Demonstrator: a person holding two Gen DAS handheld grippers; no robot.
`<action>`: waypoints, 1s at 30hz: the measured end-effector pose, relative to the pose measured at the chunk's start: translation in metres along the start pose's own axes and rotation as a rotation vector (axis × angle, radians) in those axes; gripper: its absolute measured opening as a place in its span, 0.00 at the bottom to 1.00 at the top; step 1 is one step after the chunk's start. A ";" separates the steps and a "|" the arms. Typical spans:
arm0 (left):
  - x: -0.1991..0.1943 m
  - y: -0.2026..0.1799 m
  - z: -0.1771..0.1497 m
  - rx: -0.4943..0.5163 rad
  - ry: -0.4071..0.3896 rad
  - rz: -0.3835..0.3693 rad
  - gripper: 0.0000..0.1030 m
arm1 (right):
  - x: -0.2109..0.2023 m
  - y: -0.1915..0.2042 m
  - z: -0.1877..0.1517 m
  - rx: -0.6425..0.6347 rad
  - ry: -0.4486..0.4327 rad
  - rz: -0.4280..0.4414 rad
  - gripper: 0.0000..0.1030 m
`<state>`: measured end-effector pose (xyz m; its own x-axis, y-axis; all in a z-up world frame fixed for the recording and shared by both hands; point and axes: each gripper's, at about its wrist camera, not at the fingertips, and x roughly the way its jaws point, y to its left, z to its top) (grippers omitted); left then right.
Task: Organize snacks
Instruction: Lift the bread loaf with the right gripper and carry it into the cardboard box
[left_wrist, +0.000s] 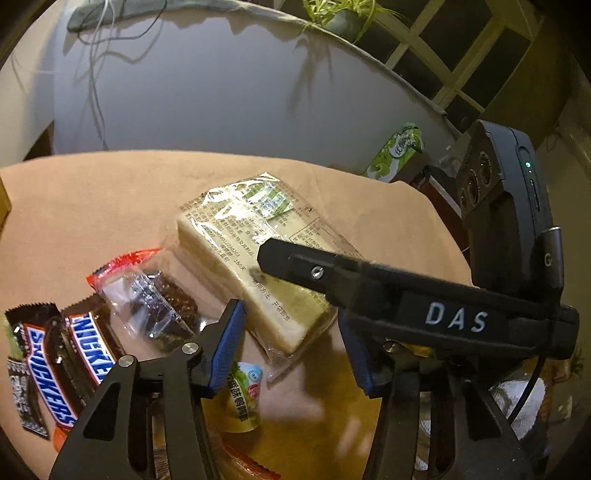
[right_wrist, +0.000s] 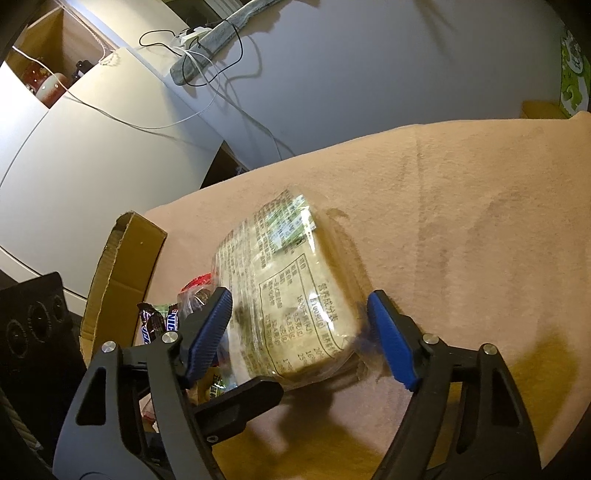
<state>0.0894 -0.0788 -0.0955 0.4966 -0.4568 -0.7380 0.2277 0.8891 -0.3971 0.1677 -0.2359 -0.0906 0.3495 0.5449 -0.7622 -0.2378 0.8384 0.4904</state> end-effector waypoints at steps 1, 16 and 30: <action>0.000 -0.001 0.000 0.006 -0.002 0.004 0.50 | 0.000 0.000 -0.001 -0.004 -0.001 -0.002 0.76; -0.020 -0.014 -0.002 0.084 -0.096 0.087 0.48 | -0.017 0.022 -0.009 -0.075 -0.049 -0.018 0.68; -0.077 0.000 -0.007 0.083 -0.235 0.142 0.48 | -0.031 0.093 -0.013 -0.182 -0.096 0.030 0.68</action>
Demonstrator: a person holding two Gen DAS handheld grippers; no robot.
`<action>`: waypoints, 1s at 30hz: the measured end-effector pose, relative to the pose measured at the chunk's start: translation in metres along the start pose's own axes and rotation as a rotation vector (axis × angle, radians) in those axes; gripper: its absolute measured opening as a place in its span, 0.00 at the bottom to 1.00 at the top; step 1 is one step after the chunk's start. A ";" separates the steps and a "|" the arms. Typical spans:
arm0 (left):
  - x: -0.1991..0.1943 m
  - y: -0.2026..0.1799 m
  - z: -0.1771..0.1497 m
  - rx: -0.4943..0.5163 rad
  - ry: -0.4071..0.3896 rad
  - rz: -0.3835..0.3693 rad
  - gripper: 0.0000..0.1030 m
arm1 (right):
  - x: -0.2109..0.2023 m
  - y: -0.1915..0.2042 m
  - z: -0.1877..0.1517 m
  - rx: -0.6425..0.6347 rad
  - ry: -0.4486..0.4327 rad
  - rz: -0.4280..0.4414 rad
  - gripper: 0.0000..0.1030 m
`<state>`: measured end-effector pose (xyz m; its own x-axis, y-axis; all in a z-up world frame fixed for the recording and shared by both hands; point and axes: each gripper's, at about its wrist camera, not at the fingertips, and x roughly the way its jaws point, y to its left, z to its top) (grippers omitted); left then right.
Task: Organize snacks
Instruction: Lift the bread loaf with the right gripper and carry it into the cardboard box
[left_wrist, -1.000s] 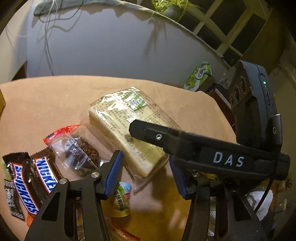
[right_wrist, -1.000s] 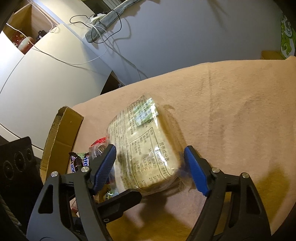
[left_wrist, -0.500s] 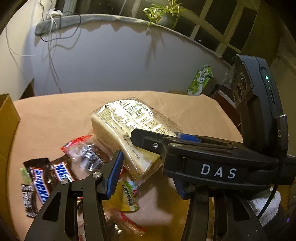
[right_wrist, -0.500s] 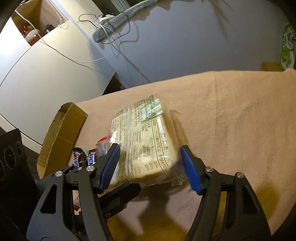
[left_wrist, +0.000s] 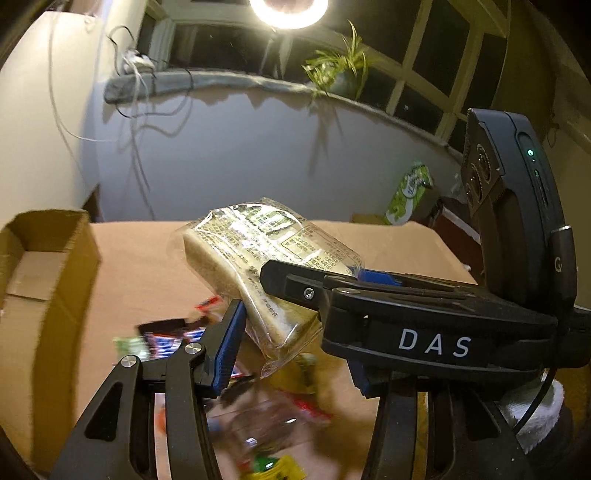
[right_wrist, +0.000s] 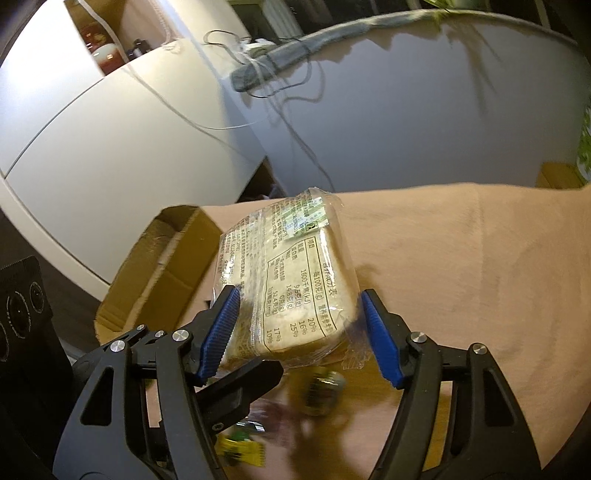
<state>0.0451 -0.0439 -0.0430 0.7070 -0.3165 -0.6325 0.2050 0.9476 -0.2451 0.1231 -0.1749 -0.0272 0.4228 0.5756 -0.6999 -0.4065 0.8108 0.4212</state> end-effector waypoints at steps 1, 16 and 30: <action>-0.006 0.004 0.000 -0.004 -0.012 0.009 0.48 | 0.000 0.006 0.000 -0.008 -0.002 0.004 0.68; -0.076 0.072 -0.009 -0.089 -0.145 0.113 0.48 | 0.028 0.115 -0.001 -0.148 -0.020 0.104 0.68; -0.111 0.125 -0.031 -0.162 -0.186 0.180 0.48 | 0.068 0.187 -0.014 -0.245 0.029 0.173 0.68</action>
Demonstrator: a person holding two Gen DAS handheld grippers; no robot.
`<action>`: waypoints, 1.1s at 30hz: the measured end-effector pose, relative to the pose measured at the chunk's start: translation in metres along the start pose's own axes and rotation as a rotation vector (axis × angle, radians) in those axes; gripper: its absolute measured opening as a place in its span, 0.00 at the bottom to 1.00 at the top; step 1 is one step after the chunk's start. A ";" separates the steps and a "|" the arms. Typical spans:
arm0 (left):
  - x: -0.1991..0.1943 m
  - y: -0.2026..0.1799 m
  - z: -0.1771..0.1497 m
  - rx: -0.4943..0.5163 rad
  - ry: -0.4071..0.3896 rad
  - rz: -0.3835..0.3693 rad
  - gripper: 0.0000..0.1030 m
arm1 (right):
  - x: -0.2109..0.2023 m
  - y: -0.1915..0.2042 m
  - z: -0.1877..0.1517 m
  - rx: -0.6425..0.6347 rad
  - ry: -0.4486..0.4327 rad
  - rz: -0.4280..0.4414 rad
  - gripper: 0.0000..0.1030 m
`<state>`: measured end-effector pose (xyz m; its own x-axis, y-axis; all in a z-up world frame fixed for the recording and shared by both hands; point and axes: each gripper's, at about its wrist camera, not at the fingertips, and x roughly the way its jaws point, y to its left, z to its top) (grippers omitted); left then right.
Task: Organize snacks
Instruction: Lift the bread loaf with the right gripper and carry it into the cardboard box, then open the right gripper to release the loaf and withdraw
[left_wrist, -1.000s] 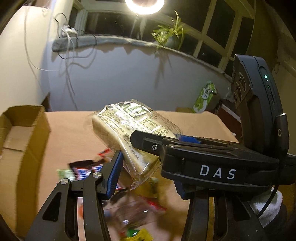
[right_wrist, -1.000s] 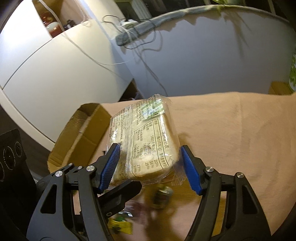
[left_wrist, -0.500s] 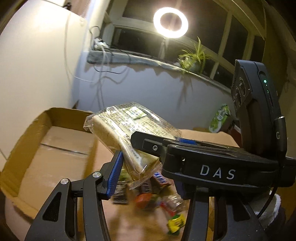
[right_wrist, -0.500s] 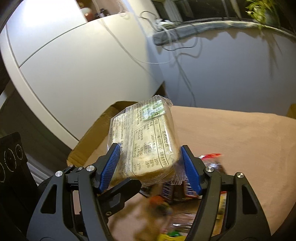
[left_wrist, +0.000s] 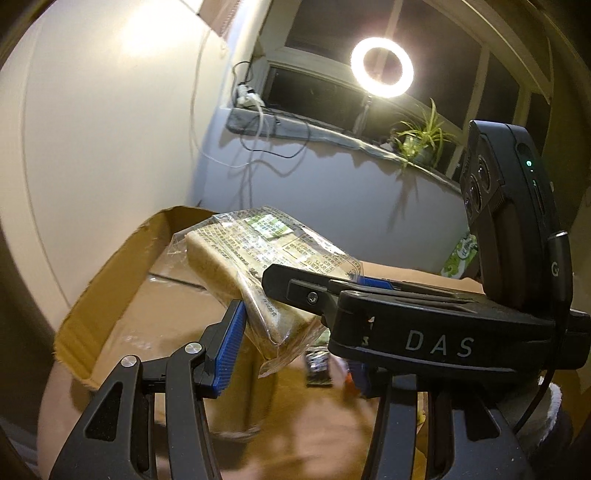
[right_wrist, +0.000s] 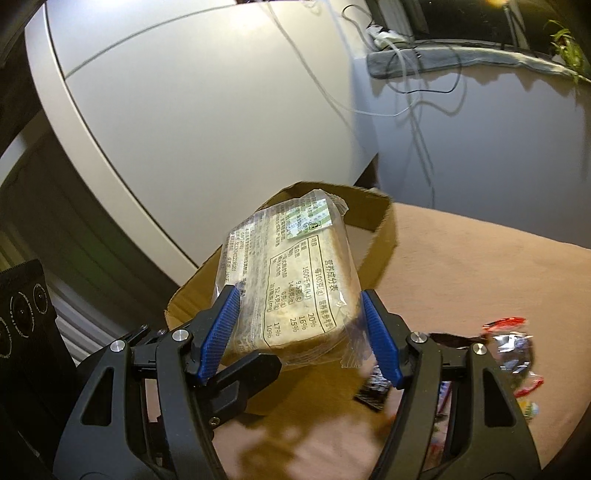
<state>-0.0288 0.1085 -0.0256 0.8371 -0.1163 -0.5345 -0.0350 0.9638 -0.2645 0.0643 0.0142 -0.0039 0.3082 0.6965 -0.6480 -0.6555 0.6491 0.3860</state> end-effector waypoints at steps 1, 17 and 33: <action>-0.001 0.004 -0.001 -0.004 -0.001 0.004 0.48 | 0.005 0.005 0.000 -0.006 0.006 0.006 0.68; -0.002 0.031 -0.014 -0.022 0.031 0.102 0.48 | 0.040 0.018 -0.011 -0.008 0.084 0.037 0.68; -0.007 0.042 -0.015 -0.035 0.034 0.161 0.48 | 0.014 0.005 -0.003 0.025 0.019 -0.023 0.81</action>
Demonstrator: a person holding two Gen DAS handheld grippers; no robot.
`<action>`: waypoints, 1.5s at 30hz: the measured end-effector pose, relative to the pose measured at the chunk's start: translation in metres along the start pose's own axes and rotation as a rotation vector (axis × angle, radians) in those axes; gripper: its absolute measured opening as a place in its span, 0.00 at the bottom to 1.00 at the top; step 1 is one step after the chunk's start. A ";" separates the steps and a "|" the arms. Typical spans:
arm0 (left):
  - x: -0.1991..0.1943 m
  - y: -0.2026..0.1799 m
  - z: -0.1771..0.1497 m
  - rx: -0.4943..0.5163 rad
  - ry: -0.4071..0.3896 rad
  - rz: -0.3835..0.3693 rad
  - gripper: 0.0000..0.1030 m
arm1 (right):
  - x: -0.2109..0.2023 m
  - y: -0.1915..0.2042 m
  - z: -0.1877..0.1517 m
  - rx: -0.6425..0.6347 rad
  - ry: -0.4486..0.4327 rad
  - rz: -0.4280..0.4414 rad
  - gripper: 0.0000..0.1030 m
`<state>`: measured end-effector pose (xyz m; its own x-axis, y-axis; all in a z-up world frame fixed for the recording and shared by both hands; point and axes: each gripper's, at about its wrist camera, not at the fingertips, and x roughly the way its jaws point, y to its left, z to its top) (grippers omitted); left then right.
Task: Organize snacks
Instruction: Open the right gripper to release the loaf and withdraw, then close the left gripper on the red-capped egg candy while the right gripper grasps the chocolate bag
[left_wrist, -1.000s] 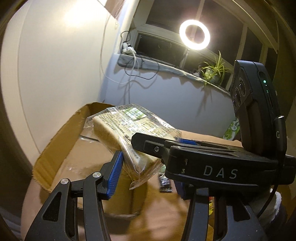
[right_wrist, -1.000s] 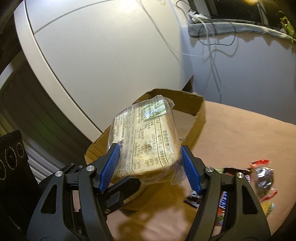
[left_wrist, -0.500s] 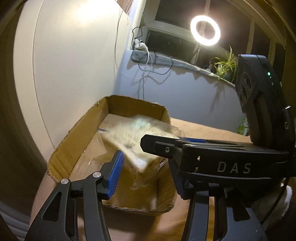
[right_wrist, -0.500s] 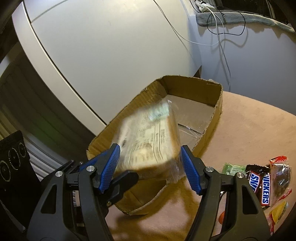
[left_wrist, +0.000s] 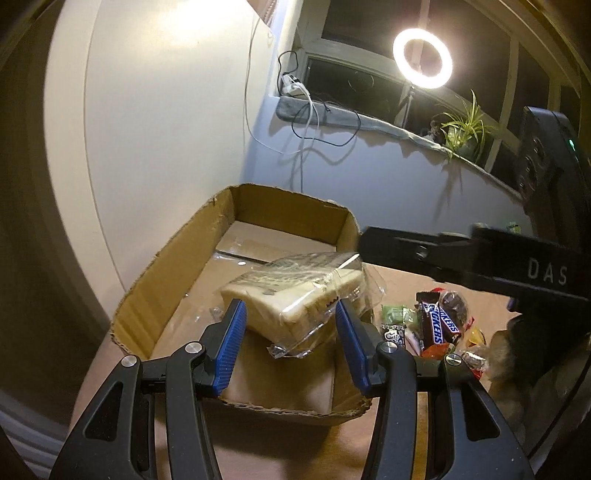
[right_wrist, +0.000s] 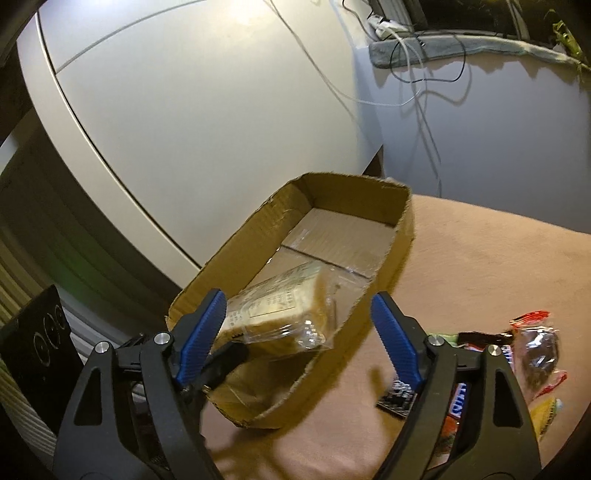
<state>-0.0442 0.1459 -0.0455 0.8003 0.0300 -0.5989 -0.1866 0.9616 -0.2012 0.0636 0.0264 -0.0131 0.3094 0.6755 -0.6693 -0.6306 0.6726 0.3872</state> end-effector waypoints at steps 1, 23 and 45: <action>-0.001 0.001 0.000 -0.001 -0.005 0.006 0.48 | -0.003 -0.001 -0.001 -0.004 -0.005 -0.010 0.81; -0.018 -0.033 0.006 0.042 -0.030 -0.079 0.48 | -0.119 -0.092 -0.050 -0.040 -0.079 -0.243 1.00; 0.041 -0.122 -0.028 0.171 0.229 -0.269 0.48 | -0.085 -0.095 -0.107 -0.125 0.091 -0.238 0.78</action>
<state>-0.0051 0.0218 -0.0672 0.6560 -0.2727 -0.7038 0.1259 0.9589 -0.2542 0.0212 -0.1274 -0.0605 0.3978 0.4697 -0.7881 -0.6324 0.7627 0.1353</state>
